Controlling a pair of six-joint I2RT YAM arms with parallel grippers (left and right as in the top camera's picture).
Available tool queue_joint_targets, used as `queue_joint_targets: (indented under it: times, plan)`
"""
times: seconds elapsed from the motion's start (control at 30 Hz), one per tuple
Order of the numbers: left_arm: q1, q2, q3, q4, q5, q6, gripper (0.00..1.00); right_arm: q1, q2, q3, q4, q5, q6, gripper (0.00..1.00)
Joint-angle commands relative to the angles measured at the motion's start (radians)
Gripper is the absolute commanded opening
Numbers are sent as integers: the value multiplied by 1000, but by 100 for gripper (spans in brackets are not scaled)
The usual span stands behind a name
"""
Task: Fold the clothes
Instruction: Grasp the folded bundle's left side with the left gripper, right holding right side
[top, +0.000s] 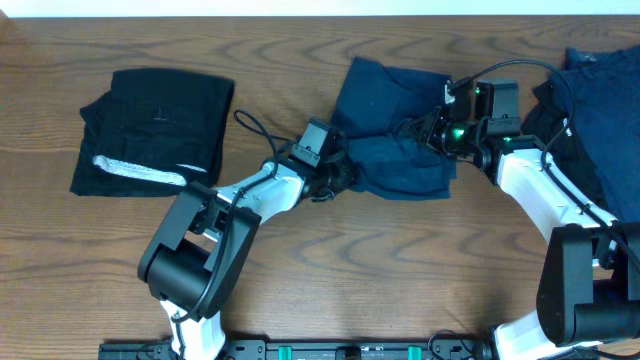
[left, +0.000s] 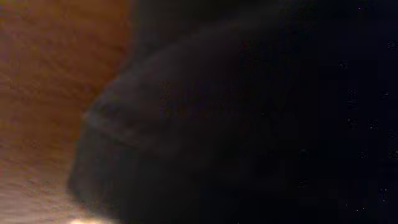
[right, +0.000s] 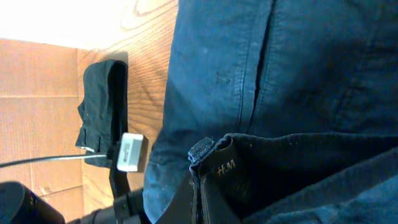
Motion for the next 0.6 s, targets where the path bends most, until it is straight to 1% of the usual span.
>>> queue_joint_targets:
  times: [0.0,0.13,0.33,0.57]
  plan:
    - [34,21,-2,0,-115,-12,6,11,-38,19,-2,-34,-61,1]
    - [65,21,-2,-7,-144,-4,6,11,-73,21,-4,-33,-129,1]
    - [124,21,-2,-6,-188,69,6,11,-120,21,-24,-16,-188,1]
    - [181,21,-2,2,-188,75,6,15,-125,20,-184,54,-273,1]
